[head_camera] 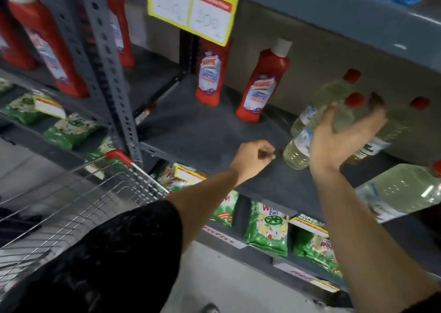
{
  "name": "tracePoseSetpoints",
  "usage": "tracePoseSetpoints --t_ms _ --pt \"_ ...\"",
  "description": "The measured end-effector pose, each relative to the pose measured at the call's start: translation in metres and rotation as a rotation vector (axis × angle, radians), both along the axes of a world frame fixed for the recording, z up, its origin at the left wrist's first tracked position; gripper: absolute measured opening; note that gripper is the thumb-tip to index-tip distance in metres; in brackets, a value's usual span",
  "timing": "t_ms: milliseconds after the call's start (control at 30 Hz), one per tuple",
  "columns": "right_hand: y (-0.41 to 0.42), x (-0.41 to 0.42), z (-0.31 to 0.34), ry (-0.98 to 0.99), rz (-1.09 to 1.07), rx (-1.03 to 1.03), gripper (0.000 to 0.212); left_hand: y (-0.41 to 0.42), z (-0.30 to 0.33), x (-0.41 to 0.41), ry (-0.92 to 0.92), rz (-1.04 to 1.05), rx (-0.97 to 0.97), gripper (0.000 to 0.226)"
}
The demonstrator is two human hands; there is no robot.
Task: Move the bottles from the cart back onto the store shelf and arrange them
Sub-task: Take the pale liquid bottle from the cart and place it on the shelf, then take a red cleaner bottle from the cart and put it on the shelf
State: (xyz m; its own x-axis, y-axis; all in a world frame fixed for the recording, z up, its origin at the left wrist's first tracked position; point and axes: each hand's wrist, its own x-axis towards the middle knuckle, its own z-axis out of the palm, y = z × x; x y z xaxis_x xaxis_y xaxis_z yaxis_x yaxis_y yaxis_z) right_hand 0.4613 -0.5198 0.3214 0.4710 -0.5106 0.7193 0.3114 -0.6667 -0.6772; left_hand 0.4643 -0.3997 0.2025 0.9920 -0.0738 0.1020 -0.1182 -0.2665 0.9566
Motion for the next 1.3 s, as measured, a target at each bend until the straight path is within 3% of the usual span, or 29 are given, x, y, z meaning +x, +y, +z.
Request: tracePoseSetpoints --t_ms 67,167,367,433,500,600,667,733,833,933,1000,1133,1200,1233,1300 --pt "0.027 -0.024 -0.021 -0.029 0.052 -0.004 0.045 0.044 -0.009 -0.031 -0.074 0.096 0.007 0.006" --pt "0.076 -0.057 -0.068 0.071 0.214 -0.017 0.032 0.118 -0.027 -0.089 -0.064 0.183 0.137 0.006" --pt "0.241 -0.127 -0.166 0.465 0.593 -0.063 0.040 0.306 -0.097 -0.237 0.311 0.346 0.529 0.009" --pt "0.286 -0.152 -0.204 0.702 0.731 -0.120 0.040 0.350 -0.113 -0.287 0.480 0.454 0.585 0.008" --pt "0.339 -0.186 -0.239 1.091 0.903 -0.157 0.037 0.394 -0.133 -0.346 0.676 0.593 0.621 0.013" --pt "0.389 -0.233 -0.282 1.636 1.053 -0.301 0.032 0.432 -0.163 -0.414 0.815 0.705 0.612 0.020" --pt "0.410 -0.267 -0.312 1.836 1.132 -0.398 0.034 0.447 -0.182 -0.446 0.882 0.751 0.561 0.020" --pt "0.424 -0.295 -0.343 1.985 1.152 -0.365 0.049 0.457 -0.206 -0.461 0.929 0.753 0.518 0.015" --pt "0.430 -0.322 -0.389 2.077 1.080 -0.368 0.073 0.453 -0.241 -0.449 0.923 0.695 0.421 0.008" --pt "0.425 -0.348 -0.429 2.112 1.167 -0.201 0.054 0.443 -0.272 -0.407 0.926 0.698 0.234 0.008" --pt "0.424 -0.358 -0.444 1.982 1.228 -0.179 0.039 0.442 -0.292 -0.377 0.926 0.739 0.186 0.028" --pt "0.431 -0.363 -0.450 1.847 1.378 -0.098 0.054 0.437 -0.325 -0.348 0.944 0.739 0.301 0.075" --pt "0.435 -0.368 -0.454 1.794 1.273 -0.170 0.049 0.434 -0.338 -0.348 0.964 0.786 0.378 0.092" --pt "0.438 -0.372 -0.452 1.773 1.205 -0.261 0.053 0.434 -0.342 -0.350 0.966 0.823 0.403 0.095" --pt "0.439 -0.379 -0.453 1.803 1.165 -0.408 0.083 0.434 -0.346 -0.355 0.953 0.888 0.394 0.093"
